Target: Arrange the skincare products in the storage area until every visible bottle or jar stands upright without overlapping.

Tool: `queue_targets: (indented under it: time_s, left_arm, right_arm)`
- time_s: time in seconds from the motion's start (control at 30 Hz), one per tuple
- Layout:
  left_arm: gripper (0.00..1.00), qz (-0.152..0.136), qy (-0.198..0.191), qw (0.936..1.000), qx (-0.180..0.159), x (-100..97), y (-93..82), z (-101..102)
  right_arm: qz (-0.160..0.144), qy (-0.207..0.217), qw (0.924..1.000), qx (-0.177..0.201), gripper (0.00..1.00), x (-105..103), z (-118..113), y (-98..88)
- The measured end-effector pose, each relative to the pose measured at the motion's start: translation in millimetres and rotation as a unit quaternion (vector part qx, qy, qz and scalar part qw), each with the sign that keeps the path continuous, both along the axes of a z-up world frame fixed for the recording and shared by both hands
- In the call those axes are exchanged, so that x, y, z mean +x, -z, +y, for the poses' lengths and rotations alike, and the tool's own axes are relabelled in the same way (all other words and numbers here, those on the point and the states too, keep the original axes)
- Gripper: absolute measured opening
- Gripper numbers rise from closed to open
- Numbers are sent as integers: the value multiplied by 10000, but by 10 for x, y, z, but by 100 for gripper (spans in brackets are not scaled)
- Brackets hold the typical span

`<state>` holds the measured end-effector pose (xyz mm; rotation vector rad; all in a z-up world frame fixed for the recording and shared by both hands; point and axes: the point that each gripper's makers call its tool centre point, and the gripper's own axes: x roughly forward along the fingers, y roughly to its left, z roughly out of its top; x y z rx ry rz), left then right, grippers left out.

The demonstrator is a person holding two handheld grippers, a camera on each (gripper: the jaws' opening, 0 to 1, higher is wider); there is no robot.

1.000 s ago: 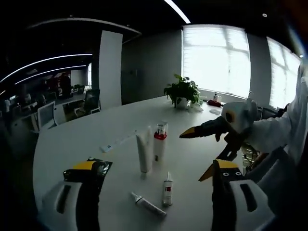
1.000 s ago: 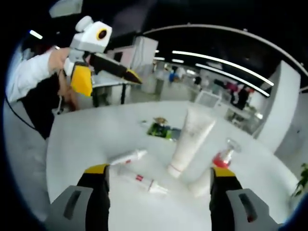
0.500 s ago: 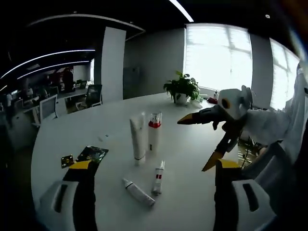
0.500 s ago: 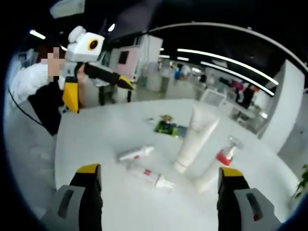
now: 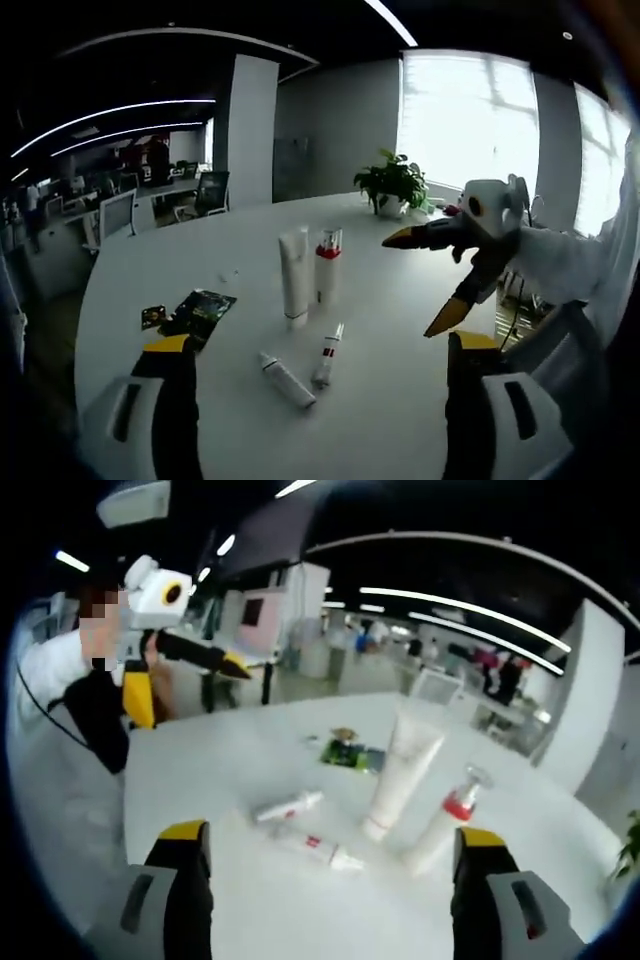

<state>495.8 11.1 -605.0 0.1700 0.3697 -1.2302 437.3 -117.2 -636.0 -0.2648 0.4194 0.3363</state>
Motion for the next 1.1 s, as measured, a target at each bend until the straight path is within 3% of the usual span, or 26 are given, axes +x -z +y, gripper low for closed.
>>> queue_targets:
  time_s: [0.77, 1.1]
  left_arm:
    - [99, -58, -239, 9997, 41, -376, -37, 247]
    - [99, -126, -412, 9989, 173, -427, -5, 304]
  right_arm:
    - [-7, 75, 9999, 138, 100, -437, 128, -124]
    - [42, 103, 9998, 187, 100, -572, 120, -89]
